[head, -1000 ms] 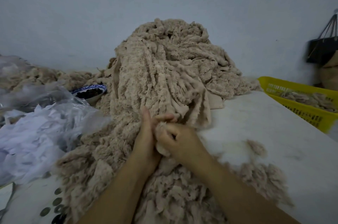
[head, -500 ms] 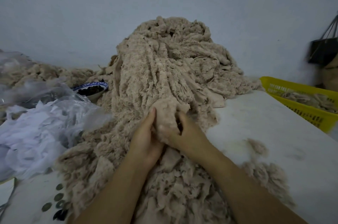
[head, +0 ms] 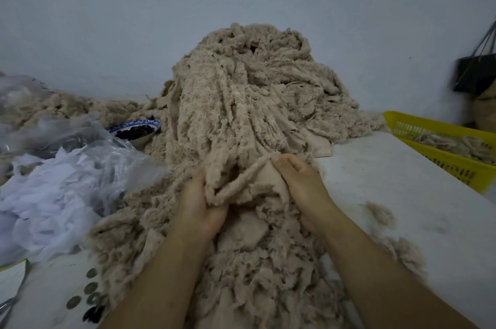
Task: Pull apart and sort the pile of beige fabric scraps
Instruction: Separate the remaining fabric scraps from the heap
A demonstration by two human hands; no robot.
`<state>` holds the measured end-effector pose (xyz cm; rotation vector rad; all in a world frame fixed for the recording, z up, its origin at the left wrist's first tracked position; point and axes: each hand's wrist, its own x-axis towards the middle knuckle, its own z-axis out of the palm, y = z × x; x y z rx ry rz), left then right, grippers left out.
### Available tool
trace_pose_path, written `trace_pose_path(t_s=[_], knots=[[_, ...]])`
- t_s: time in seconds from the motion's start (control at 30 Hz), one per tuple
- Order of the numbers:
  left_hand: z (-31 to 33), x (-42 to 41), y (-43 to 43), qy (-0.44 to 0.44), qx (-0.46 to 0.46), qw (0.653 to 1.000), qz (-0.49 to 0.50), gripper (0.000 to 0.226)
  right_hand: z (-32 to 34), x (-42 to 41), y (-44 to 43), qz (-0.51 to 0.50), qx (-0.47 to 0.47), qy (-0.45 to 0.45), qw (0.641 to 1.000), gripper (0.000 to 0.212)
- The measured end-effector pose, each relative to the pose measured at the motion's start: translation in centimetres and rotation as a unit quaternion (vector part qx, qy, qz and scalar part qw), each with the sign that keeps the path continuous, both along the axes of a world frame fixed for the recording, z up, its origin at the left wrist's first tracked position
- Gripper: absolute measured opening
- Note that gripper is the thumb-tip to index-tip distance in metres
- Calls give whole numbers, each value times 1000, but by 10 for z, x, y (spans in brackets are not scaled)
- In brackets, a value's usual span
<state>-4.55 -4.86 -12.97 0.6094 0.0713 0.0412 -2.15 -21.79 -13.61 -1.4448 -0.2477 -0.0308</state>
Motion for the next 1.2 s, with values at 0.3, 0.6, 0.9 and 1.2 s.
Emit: trace_pose_path(t_s=[0.3, 0.6, 0.9, 1.2], knots=[[-8, -10, -21, -46, 436, 898, 34, 35, 1, -1, -4, -8, -139, -143, 980, 14], [0, -6, 0, 34, 80, 994, -67, 17, -2, 1, -8, -58, -163, -50, 984, 23], [-7, -4, -5, 14, 123, 984, -125, 34, 1, 5, -1, 13, 95, 86, 992, 41], [5, -3, -25, -16, 119, 991, -63, 49, 1, -13, 15, 47, -370, -157, 914, 76]])
